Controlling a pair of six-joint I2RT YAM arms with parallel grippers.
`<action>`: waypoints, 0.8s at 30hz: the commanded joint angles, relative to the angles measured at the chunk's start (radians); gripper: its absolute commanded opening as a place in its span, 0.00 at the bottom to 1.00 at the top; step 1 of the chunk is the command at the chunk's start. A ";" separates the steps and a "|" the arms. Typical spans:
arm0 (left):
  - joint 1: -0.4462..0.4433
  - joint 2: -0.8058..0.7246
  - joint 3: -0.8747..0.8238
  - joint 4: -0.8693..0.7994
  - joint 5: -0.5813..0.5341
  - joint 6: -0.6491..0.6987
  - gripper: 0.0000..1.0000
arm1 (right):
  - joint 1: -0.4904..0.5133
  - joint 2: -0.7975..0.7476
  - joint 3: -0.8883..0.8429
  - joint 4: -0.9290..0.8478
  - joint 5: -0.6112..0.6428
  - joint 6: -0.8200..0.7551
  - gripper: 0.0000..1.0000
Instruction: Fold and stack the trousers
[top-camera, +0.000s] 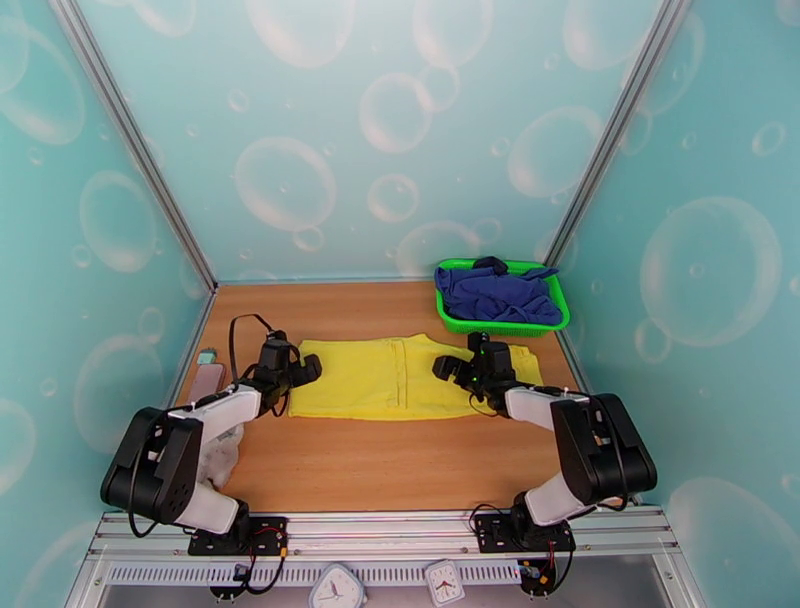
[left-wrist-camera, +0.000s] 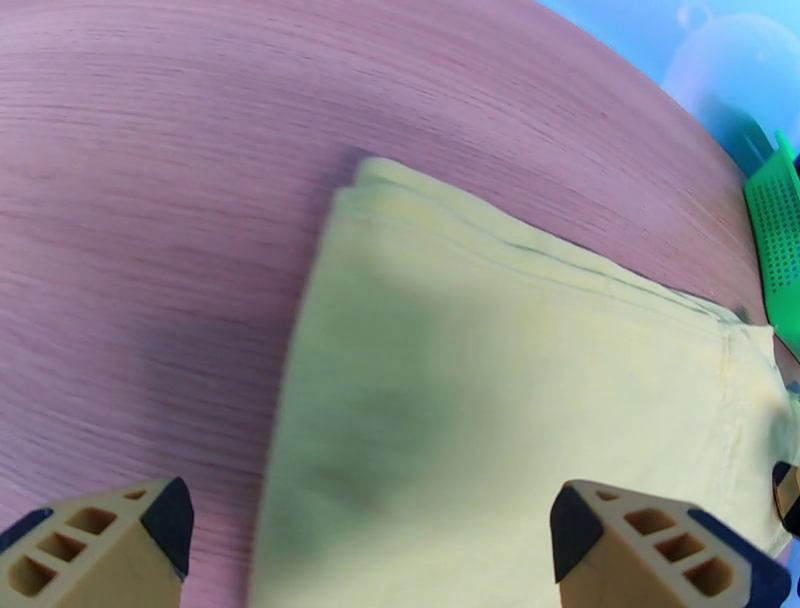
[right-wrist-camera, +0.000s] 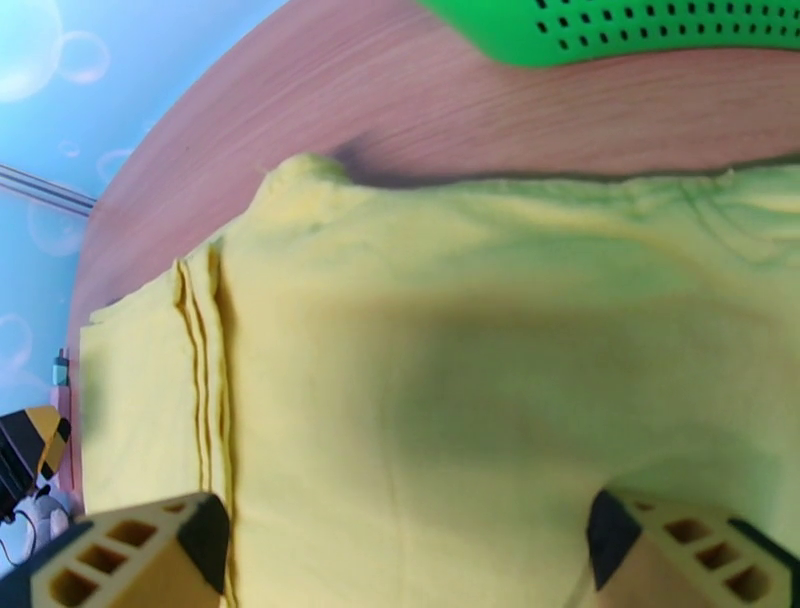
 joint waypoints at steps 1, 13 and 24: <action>0.036 0.047 0.051 -0.117 0.100 0.074 0.99 | -0.002 -0.083 -0.047 0.010 0.043 -0.004 0.99; 0.063 0.161 0.118 -0.094 0.201 0.124 0.66 | -0.001 -0.145 -0.115 0.112 -0.040 -0.027 0.99; 0.067 0.208 0.113 -0.102 0.273 0.156 0.26 | -0.013 -0.147 -0.123 0.135 -0.061 -0.014 0.99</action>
